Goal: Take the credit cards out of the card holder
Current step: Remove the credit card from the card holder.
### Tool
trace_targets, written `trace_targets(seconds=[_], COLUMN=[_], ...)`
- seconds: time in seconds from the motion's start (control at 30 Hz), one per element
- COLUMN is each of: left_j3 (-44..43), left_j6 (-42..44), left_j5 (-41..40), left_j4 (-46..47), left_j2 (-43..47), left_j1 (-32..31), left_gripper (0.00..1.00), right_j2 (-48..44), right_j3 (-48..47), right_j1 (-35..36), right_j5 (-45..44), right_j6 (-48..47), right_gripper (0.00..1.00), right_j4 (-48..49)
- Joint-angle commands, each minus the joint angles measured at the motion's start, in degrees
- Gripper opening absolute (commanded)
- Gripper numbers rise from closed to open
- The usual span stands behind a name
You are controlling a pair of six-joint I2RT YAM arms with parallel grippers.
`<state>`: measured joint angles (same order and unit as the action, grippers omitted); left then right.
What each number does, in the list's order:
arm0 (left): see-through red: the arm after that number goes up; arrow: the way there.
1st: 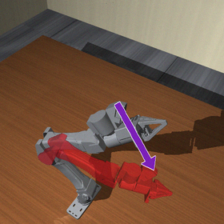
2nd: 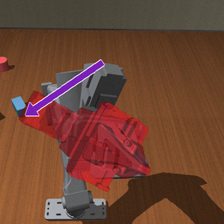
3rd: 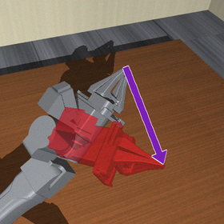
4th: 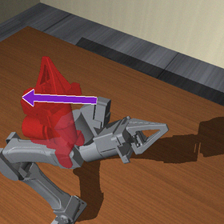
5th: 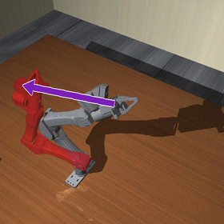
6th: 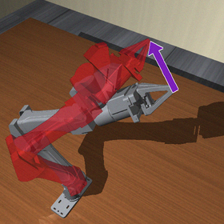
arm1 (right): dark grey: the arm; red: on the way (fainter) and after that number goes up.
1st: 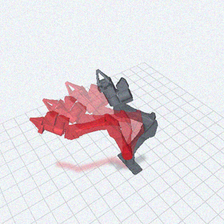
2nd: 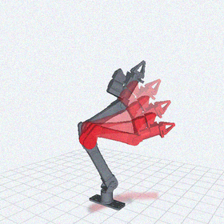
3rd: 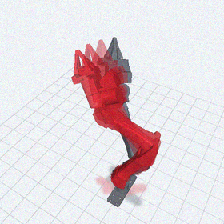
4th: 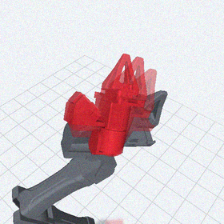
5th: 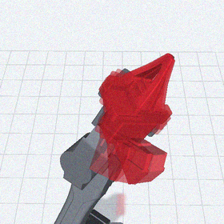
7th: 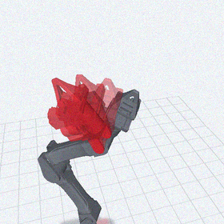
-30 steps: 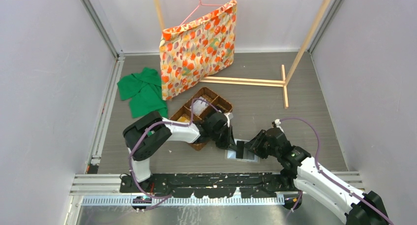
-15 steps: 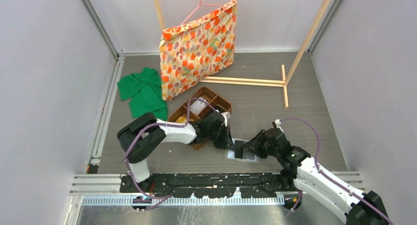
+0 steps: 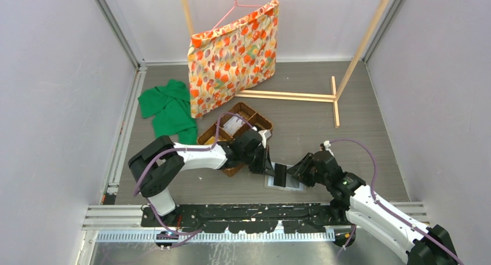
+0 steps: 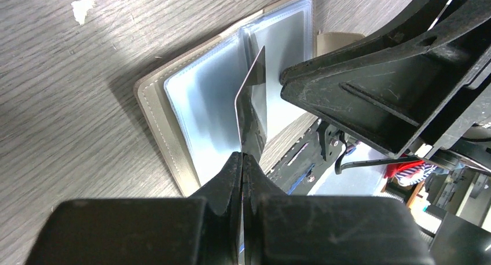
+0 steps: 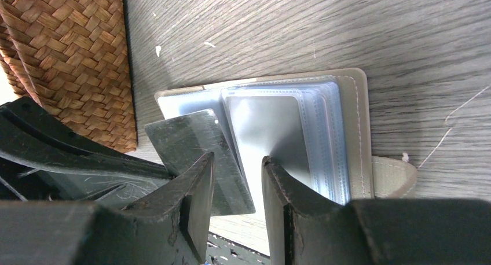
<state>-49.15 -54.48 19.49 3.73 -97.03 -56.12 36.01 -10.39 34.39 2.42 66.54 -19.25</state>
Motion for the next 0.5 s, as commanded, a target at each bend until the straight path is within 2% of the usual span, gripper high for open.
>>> trace_targets(seconds=[0.0, 0.3, 0.47], left_j3=[0.5, -1.8, -2.4], left_j6=[2.3, 5.2, 4.6], left_j5=[-0.5, -2.0, 0.2], left_j4=[-1.4, -6.1, -4.1], left_j2=[2.6, 3.7, 1.8], left_j1=[0.2, 0.0, 0.0], left_gripper=[0.01, 0.01, 0.01], right_j2=[0.5, 0.2, 0.1], right_j3=[-0.1, -1.5, -2.9], right_j1=[0.2, 0.2, 0.3], right_j5=[-1.8, -0.4, 1.2], right_j6=[-0.9, -1.6, -2.4], right_gripper=[0.41, 0.41, 0.41], right_j4=[-4.8, -4.1, -2.5])
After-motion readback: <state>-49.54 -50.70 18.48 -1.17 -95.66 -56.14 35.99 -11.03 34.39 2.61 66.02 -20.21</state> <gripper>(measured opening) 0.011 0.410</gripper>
